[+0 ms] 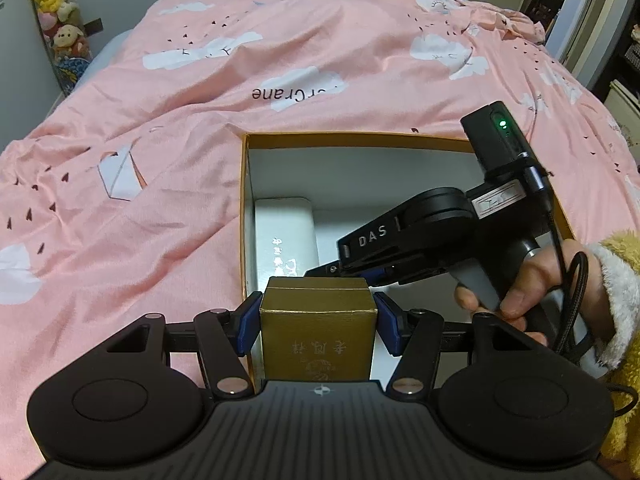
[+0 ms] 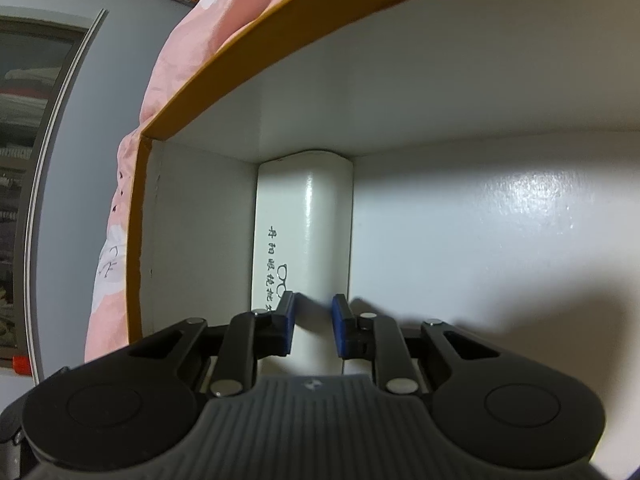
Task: Organize objects
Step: 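Release the white case in the box while the left gripper lowers the gold box inside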
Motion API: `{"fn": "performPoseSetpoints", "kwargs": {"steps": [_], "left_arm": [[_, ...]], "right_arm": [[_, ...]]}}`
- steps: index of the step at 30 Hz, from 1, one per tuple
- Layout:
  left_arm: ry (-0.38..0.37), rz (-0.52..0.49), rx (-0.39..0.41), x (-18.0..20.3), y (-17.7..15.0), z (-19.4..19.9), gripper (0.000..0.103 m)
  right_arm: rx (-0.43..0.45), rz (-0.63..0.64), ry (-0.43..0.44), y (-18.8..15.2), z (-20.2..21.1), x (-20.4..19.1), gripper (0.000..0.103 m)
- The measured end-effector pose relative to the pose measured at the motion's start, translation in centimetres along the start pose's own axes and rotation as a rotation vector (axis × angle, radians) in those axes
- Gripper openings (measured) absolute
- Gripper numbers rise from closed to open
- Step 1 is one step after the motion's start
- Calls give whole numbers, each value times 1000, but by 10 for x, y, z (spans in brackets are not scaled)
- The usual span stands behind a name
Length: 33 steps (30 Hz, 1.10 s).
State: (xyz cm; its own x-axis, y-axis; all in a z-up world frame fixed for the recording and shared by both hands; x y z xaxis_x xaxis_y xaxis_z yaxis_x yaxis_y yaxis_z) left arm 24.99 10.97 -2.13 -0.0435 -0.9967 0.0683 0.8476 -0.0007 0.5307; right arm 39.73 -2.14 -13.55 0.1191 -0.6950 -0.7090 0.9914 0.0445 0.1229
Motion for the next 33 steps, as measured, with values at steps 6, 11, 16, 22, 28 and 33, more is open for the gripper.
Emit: {"fn": "performPoseSetpoints", "kwargs": {"steps": [6,11,16,22,28,33], "left_arm": [[35,-45,1,9,-11,-5,67],[69,-54,11,20,-18,-7,67],[127,-63,0,29,-29,-11,67],[134,-26,-28,30,-33,-13,68],[157,-75,-73,37,-39,-16,72],[131,-52,-66,33,-41,-10,74]], "right_arm": [[5,45,0,-11,37,1,18],[-16,29,53,-26,55,2,22],[-27,-21,62,-39,48,2,22],[-53,-49,54,-42,37,7,22],[-67,-38,28,-48,34,6,22],[-100,-29,34,-54,29,2,22]]}}
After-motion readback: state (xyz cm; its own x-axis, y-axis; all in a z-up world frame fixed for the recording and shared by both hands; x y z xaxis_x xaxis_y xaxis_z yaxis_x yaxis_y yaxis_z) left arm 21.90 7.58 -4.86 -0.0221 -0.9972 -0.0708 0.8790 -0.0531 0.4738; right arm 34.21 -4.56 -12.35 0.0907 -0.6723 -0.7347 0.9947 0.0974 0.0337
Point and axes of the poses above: each gripper's, at about its wrist camera, not at the fingertips, and z roughly against the way its jaws point, x to its right, y to its top, the point moved 2 cm from there along -z, roughly the way its jaws point, and after that the axes turned 2 degrees about x, right-handed, at the moved point
